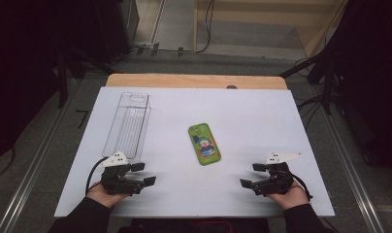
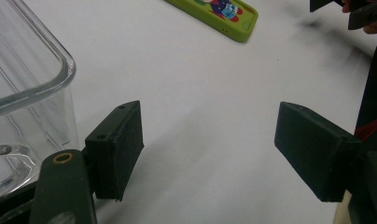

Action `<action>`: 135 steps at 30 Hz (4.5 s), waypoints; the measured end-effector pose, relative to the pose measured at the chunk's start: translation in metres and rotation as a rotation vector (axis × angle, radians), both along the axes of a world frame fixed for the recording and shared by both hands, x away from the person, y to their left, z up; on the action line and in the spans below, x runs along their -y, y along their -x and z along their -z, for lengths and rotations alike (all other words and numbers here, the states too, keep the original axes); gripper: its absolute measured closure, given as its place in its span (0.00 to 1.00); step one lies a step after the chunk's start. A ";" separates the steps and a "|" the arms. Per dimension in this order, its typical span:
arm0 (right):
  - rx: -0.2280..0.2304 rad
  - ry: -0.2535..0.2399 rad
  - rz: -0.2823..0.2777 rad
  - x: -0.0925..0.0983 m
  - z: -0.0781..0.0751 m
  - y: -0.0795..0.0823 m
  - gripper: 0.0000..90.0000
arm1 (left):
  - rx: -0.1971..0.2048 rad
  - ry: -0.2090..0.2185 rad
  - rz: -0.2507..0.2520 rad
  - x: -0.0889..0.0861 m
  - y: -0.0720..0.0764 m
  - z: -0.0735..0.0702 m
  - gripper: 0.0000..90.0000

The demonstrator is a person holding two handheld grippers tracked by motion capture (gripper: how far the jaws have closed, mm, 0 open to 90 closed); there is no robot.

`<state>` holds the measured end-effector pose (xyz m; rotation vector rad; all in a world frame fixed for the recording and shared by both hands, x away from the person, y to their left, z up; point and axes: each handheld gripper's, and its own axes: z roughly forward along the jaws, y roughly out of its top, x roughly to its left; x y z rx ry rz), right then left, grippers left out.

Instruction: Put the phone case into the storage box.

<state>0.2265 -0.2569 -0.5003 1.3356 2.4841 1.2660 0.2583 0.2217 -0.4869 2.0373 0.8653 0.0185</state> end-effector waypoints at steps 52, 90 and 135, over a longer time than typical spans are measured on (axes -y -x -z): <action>-0.021 -0.049 0.016 0.001 -0.002 -0.007 0.15 | 0.031 0.011 -0.006 -0.004 -0.002 -0.001 0.27; 0.019 -0.048 -0.041 -0.030 -0.038 -0.043 0.15 | 0.035 0.015 -0.004 -0.004 0.000 -0.001 0.28; 0.022 -0.025 -0.164 -0.108 -0.055 -0.099 0.15 | 0.031 0.022 0.001 -0.004 -0.001 0.000 0.28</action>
